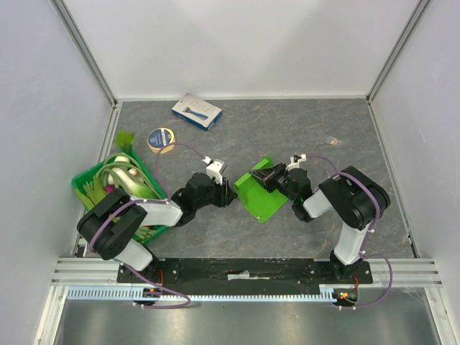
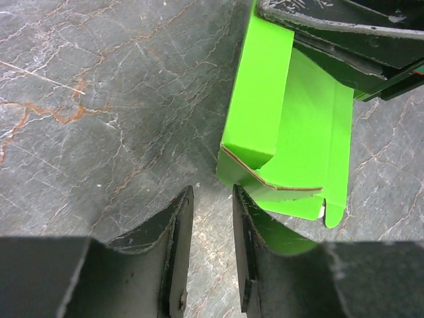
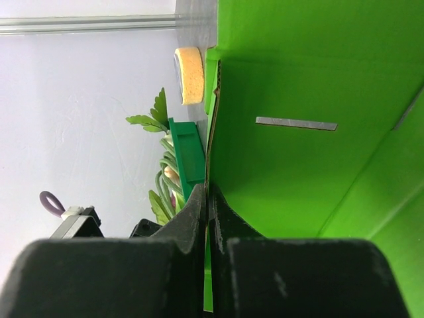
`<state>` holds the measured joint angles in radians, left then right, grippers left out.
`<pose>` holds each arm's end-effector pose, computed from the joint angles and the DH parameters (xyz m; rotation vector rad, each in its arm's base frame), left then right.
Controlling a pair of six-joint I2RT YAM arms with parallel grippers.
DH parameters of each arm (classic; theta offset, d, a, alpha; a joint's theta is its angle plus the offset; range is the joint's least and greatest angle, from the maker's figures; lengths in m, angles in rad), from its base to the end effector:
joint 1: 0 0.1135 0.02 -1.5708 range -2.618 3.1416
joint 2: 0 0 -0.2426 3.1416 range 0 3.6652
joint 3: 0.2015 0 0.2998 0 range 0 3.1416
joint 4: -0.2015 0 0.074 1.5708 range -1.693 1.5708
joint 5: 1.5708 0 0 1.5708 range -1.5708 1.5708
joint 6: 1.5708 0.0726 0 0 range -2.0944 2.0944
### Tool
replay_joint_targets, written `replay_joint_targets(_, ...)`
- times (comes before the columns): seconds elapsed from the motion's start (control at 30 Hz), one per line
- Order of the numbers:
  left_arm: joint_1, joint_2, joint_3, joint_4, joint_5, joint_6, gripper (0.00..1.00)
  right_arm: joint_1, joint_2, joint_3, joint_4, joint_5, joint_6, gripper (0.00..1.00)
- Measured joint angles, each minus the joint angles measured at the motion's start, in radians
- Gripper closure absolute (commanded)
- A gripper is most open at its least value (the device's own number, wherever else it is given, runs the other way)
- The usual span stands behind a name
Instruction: Fold the paper box
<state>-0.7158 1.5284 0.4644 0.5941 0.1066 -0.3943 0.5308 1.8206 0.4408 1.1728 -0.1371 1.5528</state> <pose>0.2478 -0.2257 0.0620 0.4104 2.0946 -0.7867 0.2860 0.1794 0.0416 0.9187 1.8762 1.5341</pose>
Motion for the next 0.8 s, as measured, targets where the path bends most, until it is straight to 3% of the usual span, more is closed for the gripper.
replay_joint_targets(0.47, -0.058, -0.012, -0.013, 0.038, 0.000, 0.003, 0.50, 0.000, -0.017, -0.018, 0.002, 0.010, 0.009, 0.98)
replay_joint_targets(0.67, -0.095, 0.014, 0.045, 0.018, -0.078, 0.006, 0.63, 0.001, -0.023, -0.039, 0.027, 0.034, 0.031, 0.98)
replay_joint_targets(0.8, -0.114, 0.034, 0.059, 0.005, -0.166, 0.023, 0.67, 0.003, -0.023, -0.058, 0.052, 0.055, 0.051, 0.98)
